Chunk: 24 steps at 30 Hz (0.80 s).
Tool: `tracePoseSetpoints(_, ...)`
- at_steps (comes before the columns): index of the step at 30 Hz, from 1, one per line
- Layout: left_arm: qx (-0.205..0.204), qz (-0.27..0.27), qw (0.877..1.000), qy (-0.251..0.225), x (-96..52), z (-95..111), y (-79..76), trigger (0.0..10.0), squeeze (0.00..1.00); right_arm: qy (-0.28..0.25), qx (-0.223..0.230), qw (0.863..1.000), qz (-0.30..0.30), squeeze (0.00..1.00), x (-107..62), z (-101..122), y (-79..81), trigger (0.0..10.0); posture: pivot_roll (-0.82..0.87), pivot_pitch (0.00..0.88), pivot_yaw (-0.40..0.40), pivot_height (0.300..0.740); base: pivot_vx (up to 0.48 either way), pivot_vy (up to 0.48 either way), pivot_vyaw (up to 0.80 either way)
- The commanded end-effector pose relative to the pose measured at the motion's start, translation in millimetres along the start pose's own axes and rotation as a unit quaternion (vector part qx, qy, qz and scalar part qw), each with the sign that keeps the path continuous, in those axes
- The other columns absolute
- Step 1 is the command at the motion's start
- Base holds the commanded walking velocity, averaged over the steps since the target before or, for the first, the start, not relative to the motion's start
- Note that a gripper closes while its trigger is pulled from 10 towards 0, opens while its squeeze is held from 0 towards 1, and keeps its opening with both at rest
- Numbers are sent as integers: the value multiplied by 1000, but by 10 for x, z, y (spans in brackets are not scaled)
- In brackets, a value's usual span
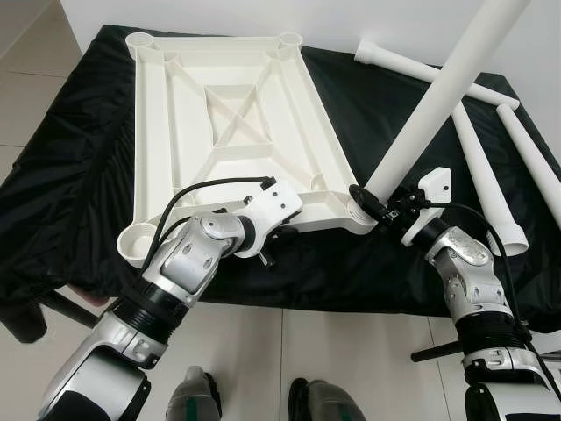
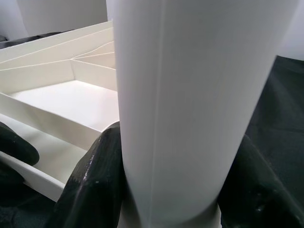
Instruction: Building children table
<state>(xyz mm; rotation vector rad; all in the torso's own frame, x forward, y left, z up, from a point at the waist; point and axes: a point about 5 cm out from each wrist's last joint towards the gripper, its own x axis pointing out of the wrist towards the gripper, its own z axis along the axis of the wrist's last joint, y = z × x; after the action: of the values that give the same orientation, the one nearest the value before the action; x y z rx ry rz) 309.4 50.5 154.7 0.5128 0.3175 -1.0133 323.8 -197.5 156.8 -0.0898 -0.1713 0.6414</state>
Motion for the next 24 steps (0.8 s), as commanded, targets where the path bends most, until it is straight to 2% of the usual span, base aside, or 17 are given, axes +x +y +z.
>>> tracePoseSetpoints(1,24,-3,1000,-16,-8,107,-12,10000,0,13,6,1000,-8,0,-31,-67,-4,10000,11,112,-39,740,0,0,0)
tracePoseSetpoints(13,25,-6,1000,-17,4,111,-26,10000,0,12,20,999,-27,0,-64,-124,48,10000,6,105,-37,740,0,0,0)
tracePoseSetpoints(24,27,-8,999,-16,1,109,-32,10000,0,20,40,996,-83,0,-119,-239,90,10000,9,104,-34,740,0,0,0)
